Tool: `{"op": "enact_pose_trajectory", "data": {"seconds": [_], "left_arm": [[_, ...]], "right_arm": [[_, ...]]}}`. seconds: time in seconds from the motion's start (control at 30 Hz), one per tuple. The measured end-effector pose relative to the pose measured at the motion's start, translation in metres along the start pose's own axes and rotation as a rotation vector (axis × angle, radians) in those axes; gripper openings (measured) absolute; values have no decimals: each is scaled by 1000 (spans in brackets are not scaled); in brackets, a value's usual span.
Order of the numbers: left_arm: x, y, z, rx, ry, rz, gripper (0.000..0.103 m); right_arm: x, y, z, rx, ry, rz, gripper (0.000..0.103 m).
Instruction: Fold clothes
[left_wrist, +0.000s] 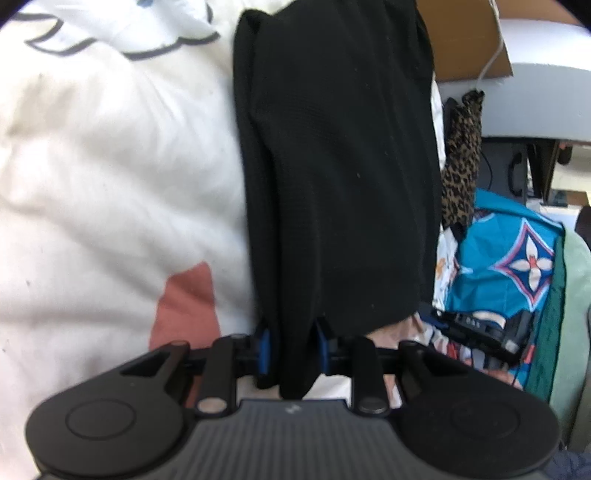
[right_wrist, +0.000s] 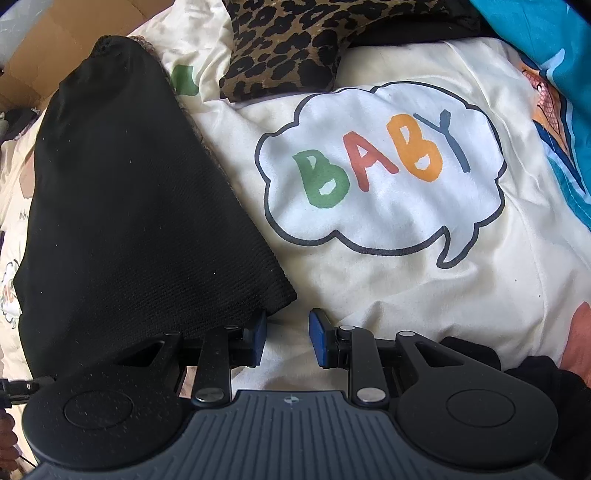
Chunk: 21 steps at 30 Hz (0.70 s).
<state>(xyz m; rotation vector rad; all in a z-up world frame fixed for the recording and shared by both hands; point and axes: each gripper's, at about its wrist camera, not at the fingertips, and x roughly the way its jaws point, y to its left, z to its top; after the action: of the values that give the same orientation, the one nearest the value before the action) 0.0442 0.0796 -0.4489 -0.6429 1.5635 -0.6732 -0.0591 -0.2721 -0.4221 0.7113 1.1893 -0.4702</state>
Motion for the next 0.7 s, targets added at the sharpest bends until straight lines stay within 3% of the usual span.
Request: {"op": "enact_pose_trajectory", "data": {"seconds": [0.27, 0.33, 0.4, 0.7], "left_arm": [[-3, 2, 0, -3, -3, 4, 24], [-3, 2, -1, 2, -11, 9, 20], [-4, 0, -2, 18, -10, 17, 9], [-25, -22, -2, 103, -27, 46, 5]], "right_arm": [[2, -3, -3, 13, -15, 10, 32], [3, -3, -2, 10, -14, 12, 32], [2, -3, -1, 7, -11, 15, 32], [-20, -10, 6, 63, -108, 86, 32]]}}
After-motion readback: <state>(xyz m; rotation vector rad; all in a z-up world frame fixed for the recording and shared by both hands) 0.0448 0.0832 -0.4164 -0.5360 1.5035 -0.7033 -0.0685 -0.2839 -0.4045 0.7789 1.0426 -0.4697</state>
